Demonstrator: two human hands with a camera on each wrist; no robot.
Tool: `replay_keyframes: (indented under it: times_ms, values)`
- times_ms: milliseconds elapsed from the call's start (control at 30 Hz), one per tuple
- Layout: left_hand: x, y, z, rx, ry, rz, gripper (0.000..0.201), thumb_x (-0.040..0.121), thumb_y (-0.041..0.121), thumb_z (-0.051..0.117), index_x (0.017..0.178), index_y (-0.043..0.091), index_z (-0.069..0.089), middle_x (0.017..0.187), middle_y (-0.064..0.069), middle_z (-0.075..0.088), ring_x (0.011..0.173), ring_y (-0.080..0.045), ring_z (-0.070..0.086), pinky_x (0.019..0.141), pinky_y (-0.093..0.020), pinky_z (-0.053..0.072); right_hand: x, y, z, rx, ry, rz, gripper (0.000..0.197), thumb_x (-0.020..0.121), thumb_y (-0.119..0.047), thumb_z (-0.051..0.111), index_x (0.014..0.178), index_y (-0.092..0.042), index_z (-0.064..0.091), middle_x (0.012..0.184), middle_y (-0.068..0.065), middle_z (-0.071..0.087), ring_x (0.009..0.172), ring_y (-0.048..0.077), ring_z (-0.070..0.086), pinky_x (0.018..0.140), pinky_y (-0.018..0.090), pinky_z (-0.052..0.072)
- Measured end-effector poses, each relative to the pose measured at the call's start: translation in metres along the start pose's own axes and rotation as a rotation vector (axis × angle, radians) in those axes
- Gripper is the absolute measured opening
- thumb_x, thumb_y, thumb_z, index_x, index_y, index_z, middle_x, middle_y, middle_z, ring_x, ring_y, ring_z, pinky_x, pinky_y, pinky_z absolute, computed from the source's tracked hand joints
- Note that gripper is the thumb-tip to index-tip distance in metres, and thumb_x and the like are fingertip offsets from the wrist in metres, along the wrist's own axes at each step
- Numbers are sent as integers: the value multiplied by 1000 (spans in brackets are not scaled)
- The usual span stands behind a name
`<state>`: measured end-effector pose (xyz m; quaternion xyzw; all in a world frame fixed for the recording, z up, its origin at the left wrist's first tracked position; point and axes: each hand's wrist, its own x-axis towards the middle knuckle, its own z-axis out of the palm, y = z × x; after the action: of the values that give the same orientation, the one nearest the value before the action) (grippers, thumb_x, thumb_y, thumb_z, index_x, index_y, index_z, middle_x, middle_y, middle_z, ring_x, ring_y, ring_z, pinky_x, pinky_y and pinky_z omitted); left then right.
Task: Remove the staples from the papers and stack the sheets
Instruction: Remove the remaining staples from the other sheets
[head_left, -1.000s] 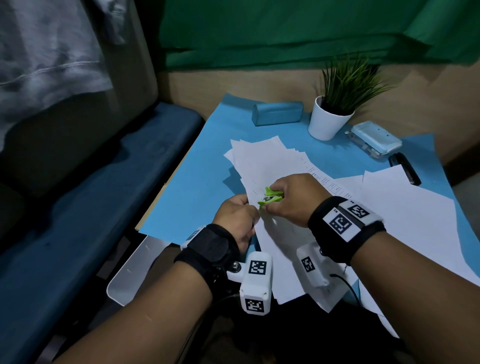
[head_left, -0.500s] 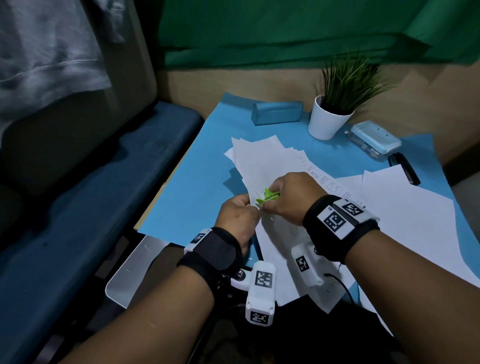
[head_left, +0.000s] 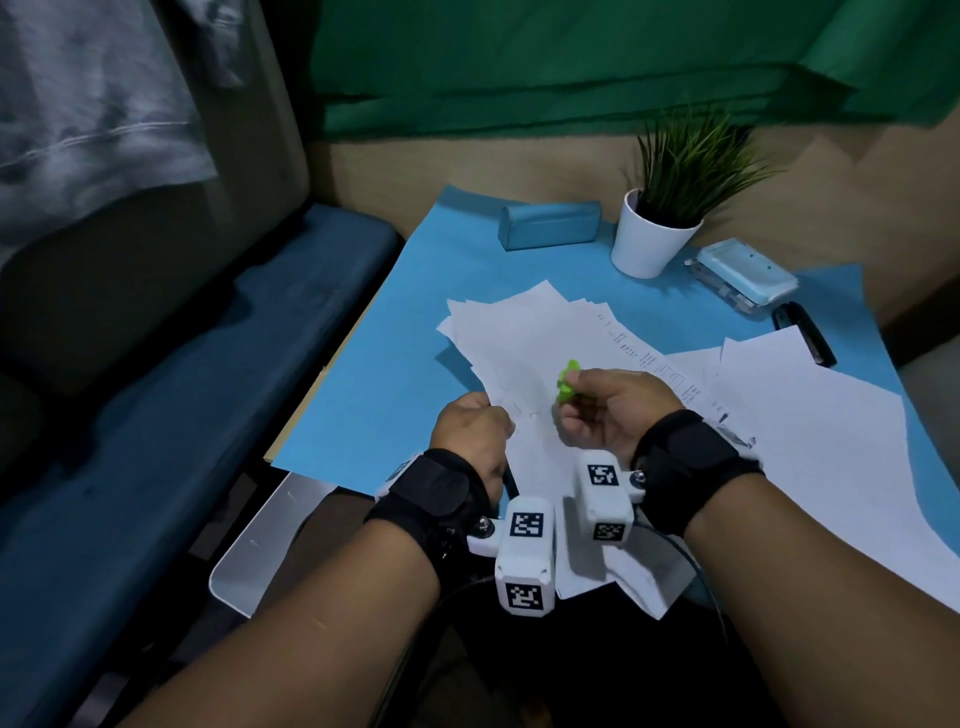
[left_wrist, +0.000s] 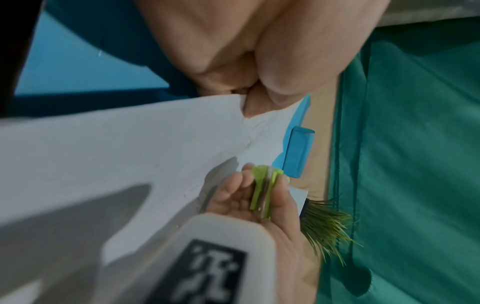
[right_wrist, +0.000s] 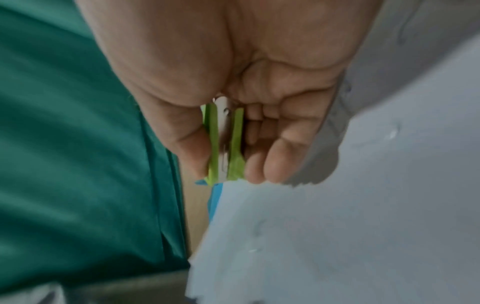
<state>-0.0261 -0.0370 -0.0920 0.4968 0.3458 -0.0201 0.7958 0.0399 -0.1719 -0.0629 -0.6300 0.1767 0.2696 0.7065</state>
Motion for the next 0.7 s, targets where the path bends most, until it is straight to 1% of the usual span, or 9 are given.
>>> replay_keyframes:
  times_ms: [67,100,167,233,267,333,467,567,700]
  values:
    - [-1,1,-1,-10,-21,4,34,79,-20,35,86,-6,65,81,-23,65,70,-33,59,70,-47,54,3,-1,-5,-123,25,-44,16,82,-7,72,89,3,62,76,24,58,55,26,54,54,29,51]
    - [-2,2,-1,-11,-32,3,32,80,-19,36,80,-4,64,74,-20,65,63,-29,58,64,-40,55,4,-1,-7,-226,40,-75,17,80,-8,75,88,2,64,77,23,60,56,25,56,57,30,52]
    - [0,5,-4,16,-25,-7,30,82,-14,42,63,6,53,59,-10,52,50,-22,43,53,-28,42,8,-5,-9,-476,79,-163,21,72,-16,82,83,-3,68,73,15,64,58,24,56,61,32,52]
    - [2,8,-6,60,-15,-4,21,76,-6,50,63,10,47,64,-11,45,57,-26,35,58,-35,35,8,-10,-8,-802,151,-293,32,66,-31,84,90,-13,73,78,4,69,66,21,61,66,32,54]
    - [3,10,-6,63,-27,2,15,73,-3,52,65,10,48,69,-14,44,62,-29,35,61,-39,33,6,-13,-7,-958,176,-355,37,65,-38,83,94,-17,73,85,-1,69,73,18,62,69,29,52]
    - [4,12,-7,67,-38,16,17,71,-3,53,62,10,48,72,-16,43,62,-30,34,59,-37,30,-2,-17,1,-1145,154,-453,38,67,-43,80,98,-22,74,93,-6,68,84,13,61,72,22,44]
    - [3,15,-8,83,-59,25,7,68,-2,57,70,5,56,78,-19,52,66,-32,39,59,-36,34,-11,-20,14,-1311,81,-542,45,71,-44,79,108,-21,72,105,-2,70,98,17,61,83,26,48]
    - [2,18,-11,88,-57,33,13,79,-11,55,72,-1,60,77,-23,53,52,-23,35,47,-27,28,-11,-21,18,-1342,77,-537,47,70,-45,79,110,-22,72,108,-1,70,100,18,61,85,27,48]
    - [0,20,-11,72,-66,42,12,82,-14,55,84,-9,66,79,-26,58,57,-21,39,52,-28,32,-12,-24,17,-1333,73,-519,48,69,-44,81,111,-22,72,110,-2,70,100,17,61,85,26,47]
